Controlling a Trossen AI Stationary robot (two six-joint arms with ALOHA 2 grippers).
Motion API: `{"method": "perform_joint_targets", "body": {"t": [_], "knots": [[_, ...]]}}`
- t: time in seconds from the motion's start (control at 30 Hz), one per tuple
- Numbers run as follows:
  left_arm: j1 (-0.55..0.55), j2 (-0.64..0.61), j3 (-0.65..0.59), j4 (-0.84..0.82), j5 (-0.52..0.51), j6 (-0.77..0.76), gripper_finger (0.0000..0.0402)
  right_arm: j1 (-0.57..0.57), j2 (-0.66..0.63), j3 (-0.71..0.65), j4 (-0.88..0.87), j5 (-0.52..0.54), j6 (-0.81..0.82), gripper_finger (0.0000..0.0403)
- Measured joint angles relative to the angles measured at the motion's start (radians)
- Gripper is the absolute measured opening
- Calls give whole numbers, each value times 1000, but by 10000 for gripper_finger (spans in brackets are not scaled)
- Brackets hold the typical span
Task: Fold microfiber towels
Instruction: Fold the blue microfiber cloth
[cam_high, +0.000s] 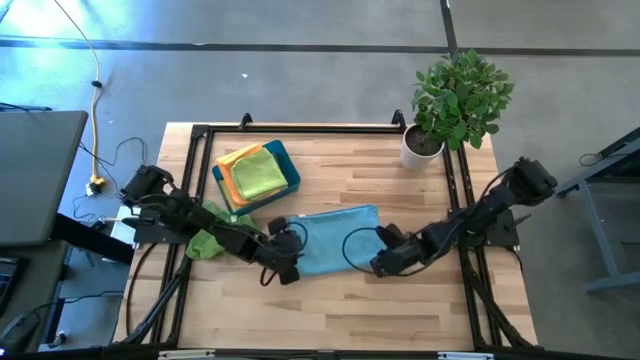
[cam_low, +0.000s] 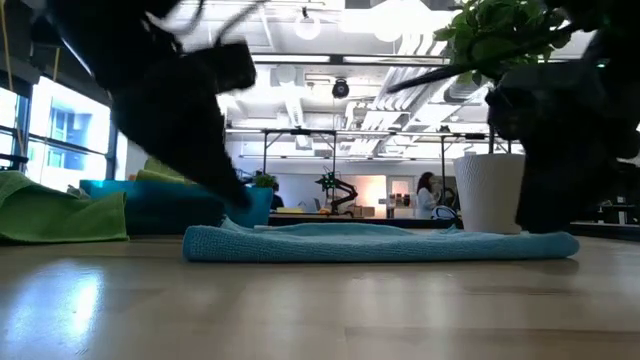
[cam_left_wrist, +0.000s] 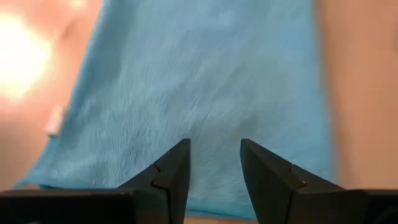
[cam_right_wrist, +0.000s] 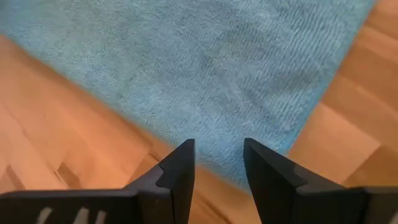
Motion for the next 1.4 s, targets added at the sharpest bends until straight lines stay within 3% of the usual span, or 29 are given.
{"method": "perform_joint_targets", "body": {"t": [0.23,0.47,0.63,0.87,1.07,1.27,1.4], "knots": [[41,117,6,65,118,-29,128,27,67,4,-13,30,14,128],[-23,120,9,124,149,-273,128,-6,95,3,-56,148,-118,128],[-89,123,51,115,130,-444,128,-71,77,1,-100,144,-261,128],[-107,122,152,-26,60,-456,128,-123,-50,-3,-156,125,-332,128],[-87,118,222,-144,58,-447,128,-143,-163,-22,-255,110,-256,128],[-83,118,264,-141,77,-432,128,-182,-179,-146,-122,-31,-167,137],[-83,118,296,-140,91,-371,128,-206,-183,-187,-22,-45,-144,162]]}}
